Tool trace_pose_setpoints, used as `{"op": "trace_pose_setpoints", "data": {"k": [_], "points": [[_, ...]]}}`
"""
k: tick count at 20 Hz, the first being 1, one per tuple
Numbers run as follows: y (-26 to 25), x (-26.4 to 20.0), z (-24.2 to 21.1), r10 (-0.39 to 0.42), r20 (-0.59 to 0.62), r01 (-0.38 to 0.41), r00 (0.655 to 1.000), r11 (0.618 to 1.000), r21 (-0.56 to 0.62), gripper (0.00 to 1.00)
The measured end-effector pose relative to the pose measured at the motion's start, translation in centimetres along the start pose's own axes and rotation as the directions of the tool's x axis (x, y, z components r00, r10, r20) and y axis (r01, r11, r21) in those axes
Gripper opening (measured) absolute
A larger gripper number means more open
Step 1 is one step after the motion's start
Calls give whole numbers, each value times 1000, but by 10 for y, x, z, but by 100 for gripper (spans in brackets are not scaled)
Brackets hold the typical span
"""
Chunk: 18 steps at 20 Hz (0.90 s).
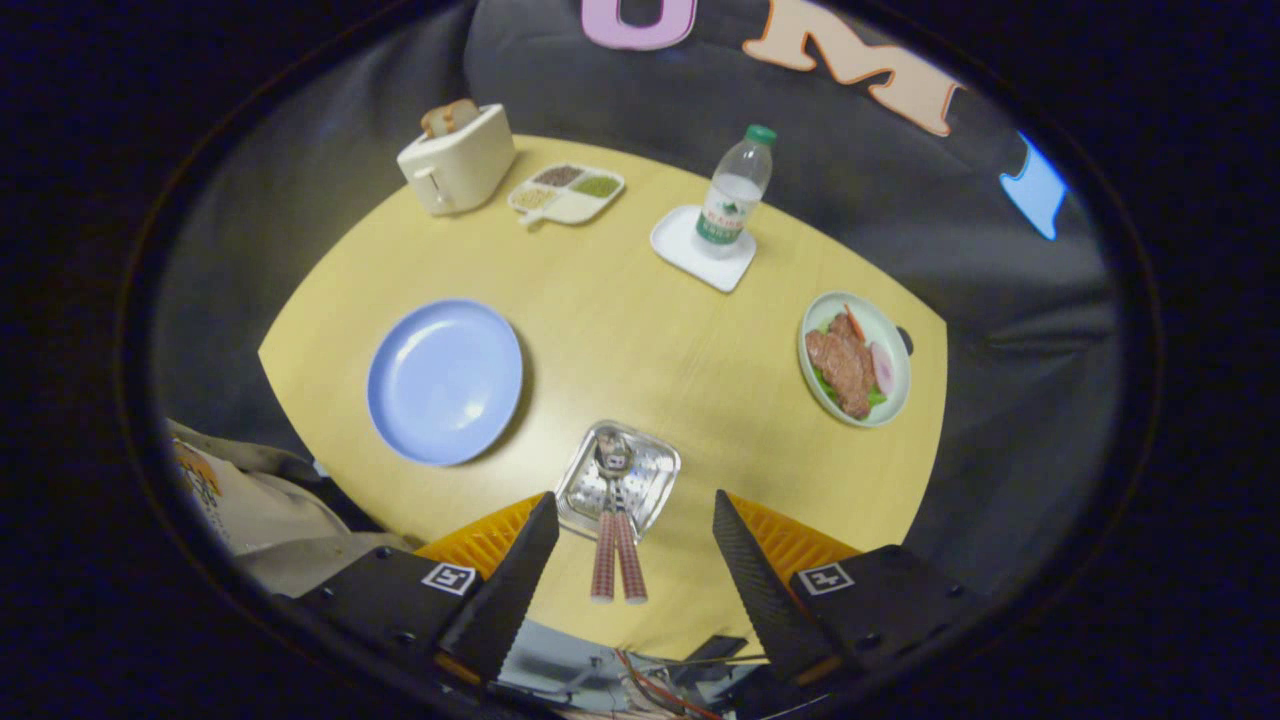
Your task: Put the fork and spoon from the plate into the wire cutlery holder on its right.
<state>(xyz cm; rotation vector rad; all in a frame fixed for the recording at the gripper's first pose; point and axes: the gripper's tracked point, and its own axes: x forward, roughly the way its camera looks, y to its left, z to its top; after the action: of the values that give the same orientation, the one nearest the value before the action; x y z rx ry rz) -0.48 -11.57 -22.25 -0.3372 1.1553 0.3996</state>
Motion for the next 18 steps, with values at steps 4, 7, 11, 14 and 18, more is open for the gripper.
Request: {"op": "trace_pose_setpoints", "data": {"k": [4, 7, 11, 14, 18], "points": [[20, -23, 8, -15, 189, -5, 982, 995, 102, 99], [22, -47, 27, -80, 383, 17, 920, 986, 165, 99], [26, -95, 39, -188, 568, 27, 801, 960, 279, 99], [24, -128, 45, -278, 660, 52, 698, 939, 340, 99], [35, -175, 58, -382, 782, 52, 491, 910, 412, 99]]}}
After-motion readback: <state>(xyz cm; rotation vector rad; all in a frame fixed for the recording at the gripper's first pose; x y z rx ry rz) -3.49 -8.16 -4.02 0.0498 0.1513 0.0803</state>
